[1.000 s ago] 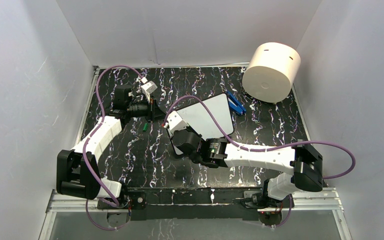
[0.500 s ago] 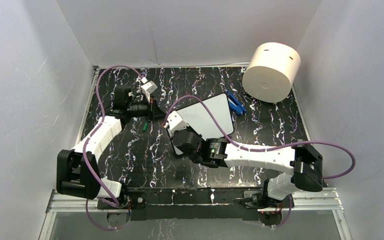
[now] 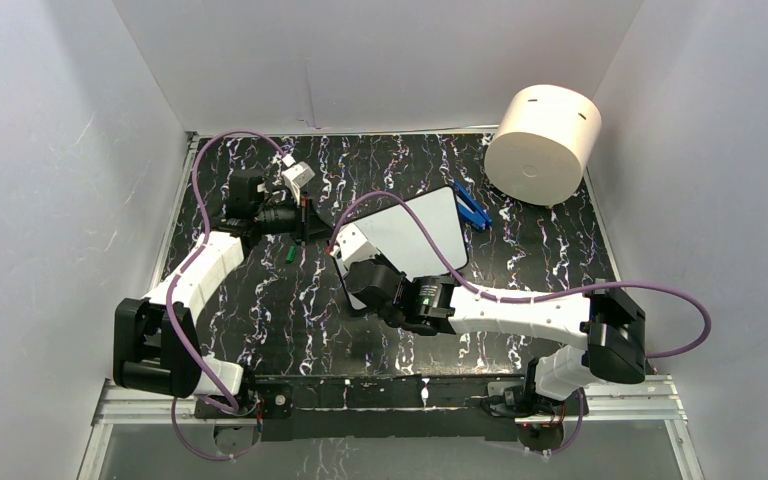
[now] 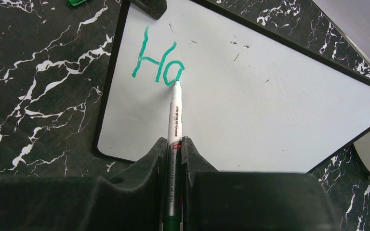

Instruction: Write a sentence on the whiteboard

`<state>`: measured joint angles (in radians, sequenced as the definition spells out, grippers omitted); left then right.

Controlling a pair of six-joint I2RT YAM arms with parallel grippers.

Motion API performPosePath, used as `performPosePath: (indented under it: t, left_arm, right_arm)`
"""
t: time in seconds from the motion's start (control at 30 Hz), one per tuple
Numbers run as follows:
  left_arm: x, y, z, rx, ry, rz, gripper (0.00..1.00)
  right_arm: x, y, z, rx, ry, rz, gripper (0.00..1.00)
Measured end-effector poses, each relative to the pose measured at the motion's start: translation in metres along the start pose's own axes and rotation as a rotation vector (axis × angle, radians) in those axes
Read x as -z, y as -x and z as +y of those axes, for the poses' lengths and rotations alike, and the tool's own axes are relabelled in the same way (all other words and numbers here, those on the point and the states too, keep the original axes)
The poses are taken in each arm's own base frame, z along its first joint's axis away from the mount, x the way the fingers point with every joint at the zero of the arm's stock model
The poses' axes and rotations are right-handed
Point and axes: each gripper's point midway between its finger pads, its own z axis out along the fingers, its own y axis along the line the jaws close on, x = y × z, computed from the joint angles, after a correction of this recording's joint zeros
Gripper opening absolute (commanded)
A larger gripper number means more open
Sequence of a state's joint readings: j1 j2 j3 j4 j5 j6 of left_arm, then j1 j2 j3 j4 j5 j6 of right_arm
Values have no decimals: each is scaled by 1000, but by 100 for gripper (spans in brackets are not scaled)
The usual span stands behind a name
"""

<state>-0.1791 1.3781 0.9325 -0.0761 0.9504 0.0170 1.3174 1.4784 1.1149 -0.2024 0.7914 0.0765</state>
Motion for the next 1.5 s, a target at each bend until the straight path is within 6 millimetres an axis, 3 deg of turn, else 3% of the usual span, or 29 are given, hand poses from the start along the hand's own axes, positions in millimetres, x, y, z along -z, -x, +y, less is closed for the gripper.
performPosePath:
  t: [0.73, 1.17, 1.5]
  left_arm:
    - [0, 1, 0, 1, -4, 1, 0]
    - [0, 1, 0, 2, -4, 1, 0]
    - [0, 1, 0, 2, -5, 1, 0]
  right_arm:
    - [4, -8, -8, 1, -16, 5, 0]
    - [8, 12, -15, -38, -17, -71, 0]
    - [4, 11, -18, -34, -26, -65, 0]
